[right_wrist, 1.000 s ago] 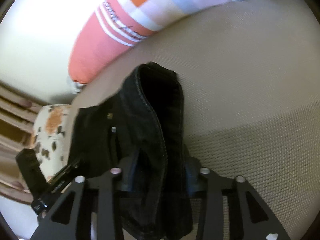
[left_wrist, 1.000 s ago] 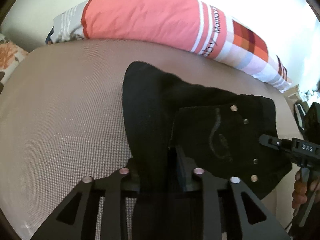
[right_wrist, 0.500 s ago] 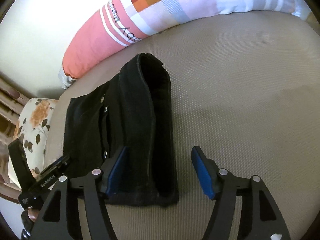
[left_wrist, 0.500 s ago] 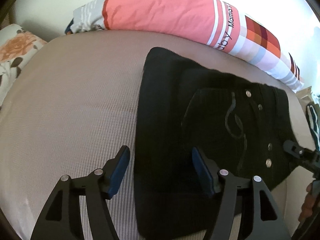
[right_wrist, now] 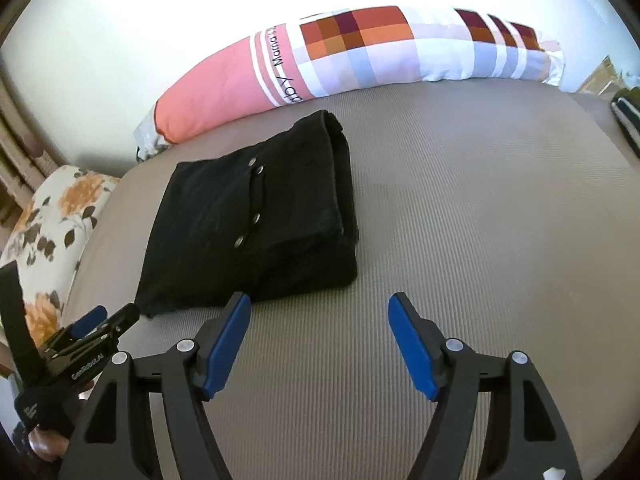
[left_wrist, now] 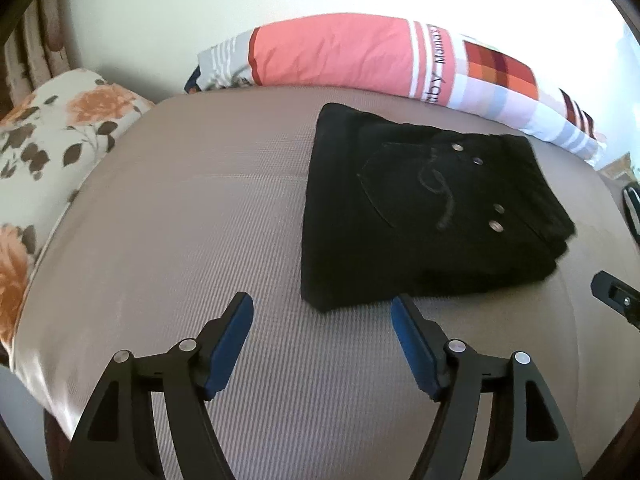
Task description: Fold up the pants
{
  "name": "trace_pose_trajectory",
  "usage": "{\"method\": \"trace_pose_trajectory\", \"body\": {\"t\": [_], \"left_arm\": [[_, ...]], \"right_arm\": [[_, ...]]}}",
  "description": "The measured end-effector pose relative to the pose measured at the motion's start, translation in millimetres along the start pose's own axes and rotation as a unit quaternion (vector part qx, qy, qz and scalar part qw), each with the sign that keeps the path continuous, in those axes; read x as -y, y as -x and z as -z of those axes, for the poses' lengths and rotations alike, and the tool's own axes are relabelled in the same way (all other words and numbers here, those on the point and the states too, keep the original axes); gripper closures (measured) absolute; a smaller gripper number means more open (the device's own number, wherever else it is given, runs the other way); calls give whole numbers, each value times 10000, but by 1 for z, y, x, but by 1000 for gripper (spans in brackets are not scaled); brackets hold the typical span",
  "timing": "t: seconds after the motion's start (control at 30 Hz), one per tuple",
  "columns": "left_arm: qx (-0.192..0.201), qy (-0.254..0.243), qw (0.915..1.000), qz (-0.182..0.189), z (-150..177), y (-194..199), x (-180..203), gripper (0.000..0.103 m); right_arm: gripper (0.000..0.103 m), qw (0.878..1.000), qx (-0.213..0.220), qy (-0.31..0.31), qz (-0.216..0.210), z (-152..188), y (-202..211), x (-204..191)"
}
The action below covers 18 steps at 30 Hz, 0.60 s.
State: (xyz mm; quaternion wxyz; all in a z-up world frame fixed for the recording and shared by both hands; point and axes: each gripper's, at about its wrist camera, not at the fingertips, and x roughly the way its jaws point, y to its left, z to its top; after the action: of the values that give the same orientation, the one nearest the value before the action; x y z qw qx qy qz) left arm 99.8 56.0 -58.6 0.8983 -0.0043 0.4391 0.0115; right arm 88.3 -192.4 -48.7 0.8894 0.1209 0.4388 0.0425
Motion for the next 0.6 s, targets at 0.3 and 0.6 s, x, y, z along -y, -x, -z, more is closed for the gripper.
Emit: {"method": "trace_pose_trajectory", "body": {"t": [0.3, 0.6], "left_arm": [[312, -97, 9995, -6, 28, 45, 8, 30], [396, -170, 9990, -94, 43, 56, 14, 30]], "right_arm": [[22, 9967, 487, 605, 226, 32, 36, -28], [18, 9968, 453, 660, 54, 47, 30, -31]]}}
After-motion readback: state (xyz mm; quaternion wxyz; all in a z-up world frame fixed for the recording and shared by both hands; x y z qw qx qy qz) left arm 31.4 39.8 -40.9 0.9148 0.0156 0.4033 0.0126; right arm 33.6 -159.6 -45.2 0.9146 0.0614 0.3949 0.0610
